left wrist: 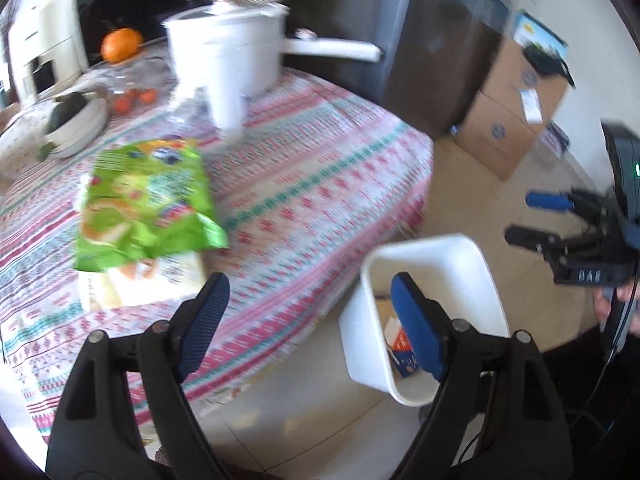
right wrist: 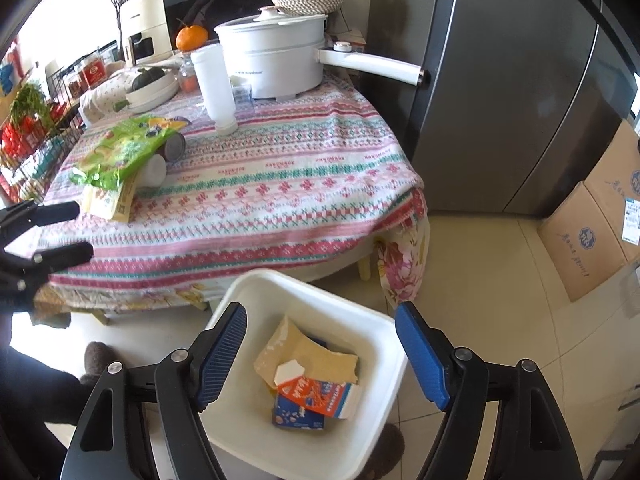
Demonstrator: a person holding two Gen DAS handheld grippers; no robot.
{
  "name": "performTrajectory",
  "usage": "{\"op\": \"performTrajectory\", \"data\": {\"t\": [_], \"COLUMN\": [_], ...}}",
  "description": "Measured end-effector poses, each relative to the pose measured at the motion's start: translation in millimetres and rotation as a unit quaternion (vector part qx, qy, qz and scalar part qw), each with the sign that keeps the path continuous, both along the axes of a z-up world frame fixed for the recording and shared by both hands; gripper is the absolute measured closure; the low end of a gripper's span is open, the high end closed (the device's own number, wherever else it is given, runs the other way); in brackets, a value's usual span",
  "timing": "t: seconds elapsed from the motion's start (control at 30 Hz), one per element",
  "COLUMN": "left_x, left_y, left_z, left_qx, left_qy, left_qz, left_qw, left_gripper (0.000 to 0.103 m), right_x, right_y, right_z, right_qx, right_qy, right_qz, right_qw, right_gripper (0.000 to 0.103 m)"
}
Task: Collect trash
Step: 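Move the left tool to the green onion-rings bag and grasp it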
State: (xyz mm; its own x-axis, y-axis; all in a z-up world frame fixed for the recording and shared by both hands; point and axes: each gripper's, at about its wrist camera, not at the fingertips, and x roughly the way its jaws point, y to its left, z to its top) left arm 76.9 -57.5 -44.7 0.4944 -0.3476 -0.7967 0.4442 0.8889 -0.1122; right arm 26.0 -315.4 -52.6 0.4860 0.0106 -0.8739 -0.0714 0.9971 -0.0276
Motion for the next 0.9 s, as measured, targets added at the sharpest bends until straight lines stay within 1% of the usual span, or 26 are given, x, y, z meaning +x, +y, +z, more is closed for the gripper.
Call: {"op": "performTrajectory", "data": {"t": [0.2, 0.33, 0.47, 0.57, 0.77, 0.87, 0.9], "left_x": [27.7, 45.7, 59.8, 69.5, 94.9, 107.7, 110.9], "left_y": [45.9, 82.7, 109.3, 124.7, 142.7, 148.9, 150.9], "left_z": [15.8, 18.5, 15.0, 8.7, -17.0, -32.3, -35.5], "left_qx": [-0.013, -0.031, -0.043, -0.052, -0.089, -0.107, -0.116], "left_qy": [-0.012, 0.003, 0.019, 0.033, 0.085, 0.113, 0.12], "left_qz": [0.071, 0.119, 0.15, 0.169, 0.187, 0.201, 0.205], "left_qw": [0.9974, 0.9924, 0.9875, 0.9837, 0.9747, 0.9671, 0.9643], "left_gripper": [0.018, 0.018, 0.018, 0.018, 0.018, 0.019, 0.022], "right_x": [20.4, 35.5, 50.2, 59.9, 72.0, 78.3, 80.1], "right_y": [19.8, 39.6, 59.7, 75.5, 101.1, 111.1, 112.6], "right_z": [13.2, 19.1, 23.6, 26.5, 27.2, 24.4, 23.0], "right_qx": [0.013, 0.019, 0.025, 0.032, 0.037, 0.034, 0.035], "right_qy": [-0.012, -0.016, -0.02, -0.022, -0.024, -0.022, -0.02], "right_qz": [0.008, 0.021, 0.033, 0.04, 0.053, 0.057, 0.058], "right_qw": [1.0, 0.999, 0.999, 0.998, 0.998, 0.998, 0.998], "right_gripper": [0.021, 0.02, 0.02, 0.02, 0.019, 0.019, 0.019]}}
